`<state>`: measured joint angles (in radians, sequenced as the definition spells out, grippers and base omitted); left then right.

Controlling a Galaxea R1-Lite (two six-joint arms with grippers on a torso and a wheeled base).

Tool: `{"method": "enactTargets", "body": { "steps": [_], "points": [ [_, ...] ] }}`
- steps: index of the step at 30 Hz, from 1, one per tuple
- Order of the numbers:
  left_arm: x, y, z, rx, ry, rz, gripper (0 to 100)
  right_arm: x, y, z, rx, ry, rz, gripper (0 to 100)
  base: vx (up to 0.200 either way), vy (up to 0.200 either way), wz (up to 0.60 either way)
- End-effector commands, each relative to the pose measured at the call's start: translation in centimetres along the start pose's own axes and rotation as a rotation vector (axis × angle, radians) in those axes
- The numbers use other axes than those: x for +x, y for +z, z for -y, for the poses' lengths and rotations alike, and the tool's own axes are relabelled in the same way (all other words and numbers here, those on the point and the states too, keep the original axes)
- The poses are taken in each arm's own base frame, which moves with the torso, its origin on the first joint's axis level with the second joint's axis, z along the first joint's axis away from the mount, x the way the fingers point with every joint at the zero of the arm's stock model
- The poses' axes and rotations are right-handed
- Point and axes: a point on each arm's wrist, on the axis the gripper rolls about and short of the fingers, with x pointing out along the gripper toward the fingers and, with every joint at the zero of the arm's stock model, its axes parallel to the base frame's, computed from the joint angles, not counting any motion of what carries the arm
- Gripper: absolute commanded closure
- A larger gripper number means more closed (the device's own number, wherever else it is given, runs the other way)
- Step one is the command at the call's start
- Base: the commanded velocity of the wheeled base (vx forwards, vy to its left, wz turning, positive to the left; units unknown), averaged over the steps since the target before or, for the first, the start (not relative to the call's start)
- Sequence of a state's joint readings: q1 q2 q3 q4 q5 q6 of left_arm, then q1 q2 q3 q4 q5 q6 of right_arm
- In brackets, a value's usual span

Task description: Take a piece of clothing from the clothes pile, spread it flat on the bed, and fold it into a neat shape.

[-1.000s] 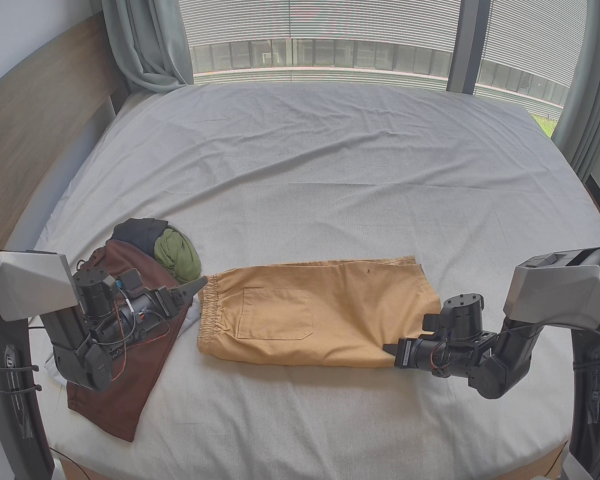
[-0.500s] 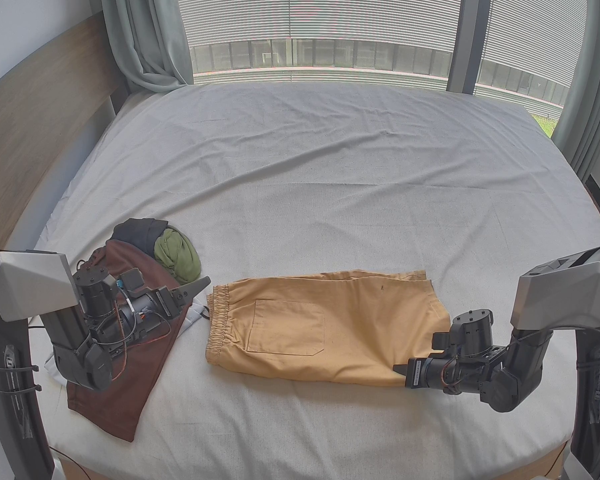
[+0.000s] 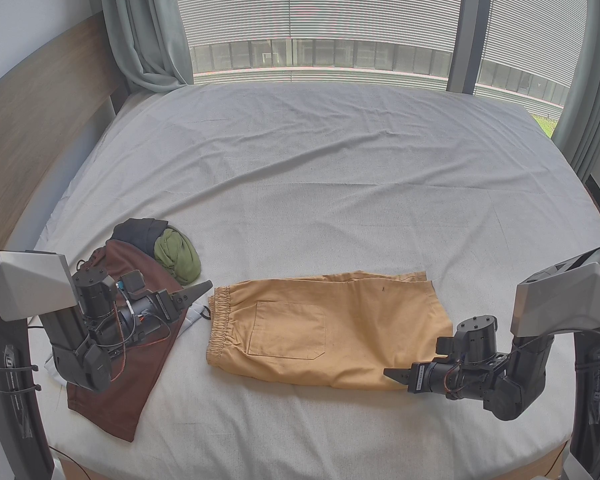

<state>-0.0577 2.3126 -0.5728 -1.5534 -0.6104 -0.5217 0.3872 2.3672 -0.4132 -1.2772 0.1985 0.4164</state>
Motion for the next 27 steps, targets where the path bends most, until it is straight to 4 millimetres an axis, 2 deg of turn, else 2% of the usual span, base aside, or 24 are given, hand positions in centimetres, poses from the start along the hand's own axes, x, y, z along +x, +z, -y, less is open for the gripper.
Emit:
{"method": "enactTargets", "body": {
  "steps": [1,8,10,12,22,27],
  "points": [
    [-0.8,-0.6,-0.5,-0.024,-0.024,-0.046,0,-1.8,-0.8,-0.6,-0.006,0.001,-0.034,0,0.000,0.000,0.00],
    [-1.5,-1.0,-0.6,-0.036,-0.064,-0.088,0,-5.5,-2.7,-1.8,-0.025,0.029,-0.116,0,0.000,0.000,0.00],
    [-1.6,-0.9,-0.8,-0.022,-0.060,-0.084,0,-6.9,-3.4,-2.5,-0.042,0.083,-0.143,0,0.000,0.000,0.00],
    [-1.7,-0.9,-1.0,-0.019,-0.056,-0.083,0,-7.3,-3.5,-2.8,-0.050,0.099,-0.139,0,0.000,0.000,0.00],
    [-1.7,-1.3,-1.5,-0.029,-0.047,-0.093,0,-9.6,-2.9,-5.5,-0.108,0.251,-0.082,0,0.000,0.000,0.00],
    [-1.4,-2.3,-2.2,-0.050,-0.036,-0.118,0,-10.3,-1.5,-6.7,-0.092,0.334,-0.018,0,0.000,0.000,0.00]
  ]
}}
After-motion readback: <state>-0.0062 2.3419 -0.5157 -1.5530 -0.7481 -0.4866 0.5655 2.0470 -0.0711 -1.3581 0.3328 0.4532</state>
